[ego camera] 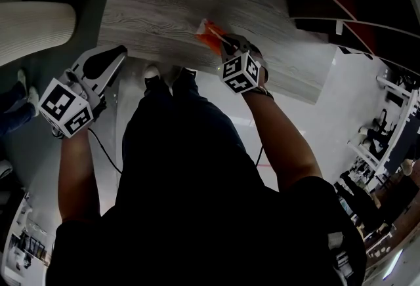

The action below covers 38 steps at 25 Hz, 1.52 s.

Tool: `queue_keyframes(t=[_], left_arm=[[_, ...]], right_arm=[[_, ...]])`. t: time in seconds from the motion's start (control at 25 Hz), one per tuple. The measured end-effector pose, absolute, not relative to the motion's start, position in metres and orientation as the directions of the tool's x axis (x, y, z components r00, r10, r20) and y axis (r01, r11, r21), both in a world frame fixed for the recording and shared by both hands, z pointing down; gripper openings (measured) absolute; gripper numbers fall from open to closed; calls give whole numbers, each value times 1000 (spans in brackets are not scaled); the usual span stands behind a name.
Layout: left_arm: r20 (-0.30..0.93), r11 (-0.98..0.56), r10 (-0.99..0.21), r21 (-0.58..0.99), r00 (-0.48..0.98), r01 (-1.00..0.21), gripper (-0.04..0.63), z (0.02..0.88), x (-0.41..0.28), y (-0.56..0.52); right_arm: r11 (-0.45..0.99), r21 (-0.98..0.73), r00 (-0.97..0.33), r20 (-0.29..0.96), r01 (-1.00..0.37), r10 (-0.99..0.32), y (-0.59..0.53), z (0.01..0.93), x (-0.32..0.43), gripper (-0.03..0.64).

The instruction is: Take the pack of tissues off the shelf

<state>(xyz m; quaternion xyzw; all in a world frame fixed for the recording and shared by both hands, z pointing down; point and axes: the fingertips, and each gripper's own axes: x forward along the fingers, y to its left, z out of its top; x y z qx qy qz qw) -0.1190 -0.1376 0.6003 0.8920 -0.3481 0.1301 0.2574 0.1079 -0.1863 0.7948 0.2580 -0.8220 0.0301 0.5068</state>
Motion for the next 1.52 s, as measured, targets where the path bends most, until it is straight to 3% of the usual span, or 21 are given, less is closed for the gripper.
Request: queue_keyframes(t=[0.16,0.8,1.52], left_arm=[[408,-633,-548,370,731,-680,31,600,-116,-137],[382,-648,-548,368,744,-666,31,585,-121,-139],[326,-699,-561,306,761,-646,31,538,-129,-136]], right_arm=[[857,191,-357,849,-478,-389,-180,795,113,23],[823,-31,-476,828,-567,-296,-145,778,108,255],[800,2,-504,775,-600,-380,-144,711,101,265]])
